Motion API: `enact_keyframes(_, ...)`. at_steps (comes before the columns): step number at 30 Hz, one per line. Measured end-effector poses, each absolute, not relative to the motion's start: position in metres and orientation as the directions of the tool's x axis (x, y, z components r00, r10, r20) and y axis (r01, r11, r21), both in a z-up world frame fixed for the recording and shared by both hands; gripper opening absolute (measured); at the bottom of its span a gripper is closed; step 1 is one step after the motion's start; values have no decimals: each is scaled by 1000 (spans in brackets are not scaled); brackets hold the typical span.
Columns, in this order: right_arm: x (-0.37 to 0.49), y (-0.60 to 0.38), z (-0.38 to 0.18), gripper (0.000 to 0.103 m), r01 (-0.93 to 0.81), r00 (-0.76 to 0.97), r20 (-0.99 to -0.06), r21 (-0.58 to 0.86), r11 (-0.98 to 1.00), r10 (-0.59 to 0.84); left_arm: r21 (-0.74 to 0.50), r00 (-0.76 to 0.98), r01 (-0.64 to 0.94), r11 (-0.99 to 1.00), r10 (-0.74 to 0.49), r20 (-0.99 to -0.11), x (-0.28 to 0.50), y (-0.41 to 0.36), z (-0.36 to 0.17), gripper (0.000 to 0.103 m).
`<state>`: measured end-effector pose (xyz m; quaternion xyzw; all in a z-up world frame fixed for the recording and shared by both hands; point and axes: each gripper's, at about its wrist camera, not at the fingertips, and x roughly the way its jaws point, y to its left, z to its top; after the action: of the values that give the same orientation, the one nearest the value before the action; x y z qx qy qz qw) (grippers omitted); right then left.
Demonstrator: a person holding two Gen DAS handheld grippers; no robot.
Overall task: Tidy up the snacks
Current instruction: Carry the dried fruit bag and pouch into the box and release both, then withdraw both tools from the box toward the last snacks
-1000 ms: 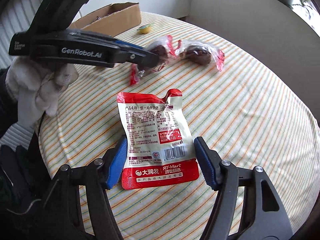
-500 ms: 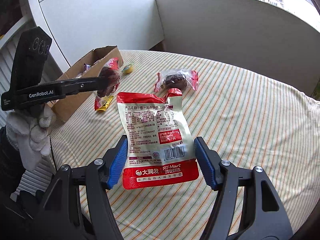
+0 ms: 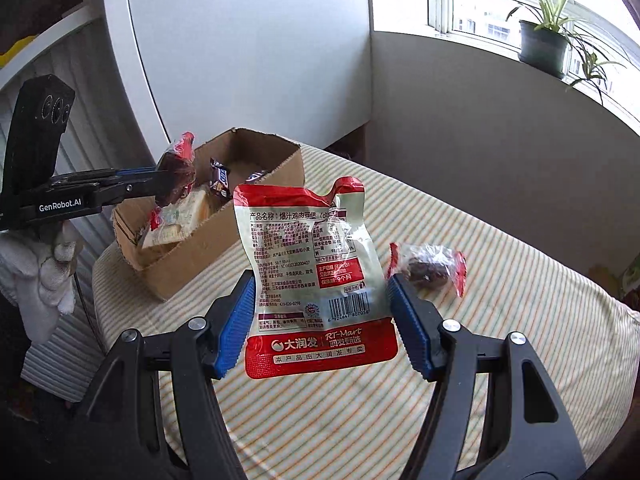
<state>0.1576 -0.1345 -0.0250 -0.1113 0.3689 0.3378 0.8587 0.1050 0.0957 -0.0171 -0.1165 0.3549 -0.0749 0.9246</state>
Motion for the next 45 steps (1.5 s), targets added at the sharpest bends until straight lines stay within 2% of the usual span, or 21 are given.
enact_keyframes(9,191,-55,-9,68,-725,460,-710,46,687,534,-243,758,-43,969,-127,-640,96,146,-16,27)
enact_keyframes(18,222,14,-17,69,-762,441,-739,-9,648,508,-270,760,-107,957,-97,-643,98,177,-29,27)
enact_keyframes(25,253,52,-31,71,-759,374,-770,65,648,517,-272,755,-118,955,-92,-650,103,180,-33,27)
enact_keyframes(29,266,63,-35,76,-759,351,-781,86,645,516,-262,749,-119,958,-86,-657,104,180,-34,27)
enact_keyframes(31,267,69,-34,80,-761,357,-782,74,645,511,-264,743,-134,955,-79,-665,103,182,-35,32)
enact_keyframes(33,258,69,-32,91,-765,364,-776,67,640,516,-268,741,-134,954,-83,-666,102,183,-37,36)
enact_keyframes(34,255,67,-31,92,-766,367,-772,64,639,518,-267,740,-137,954,-80,-668,101,184,-38,36)
enact_keyframes(36,251,63,-27,92,-767,377,-766,58,639,521,-269,739,-147,952,-76,-670,101,184,-38,45)
enact_keyframes(45,246,29,-13,92,-742,404,-746,71,667,529,-284,753,-119,951,-100,-650,90,170,-30,44)
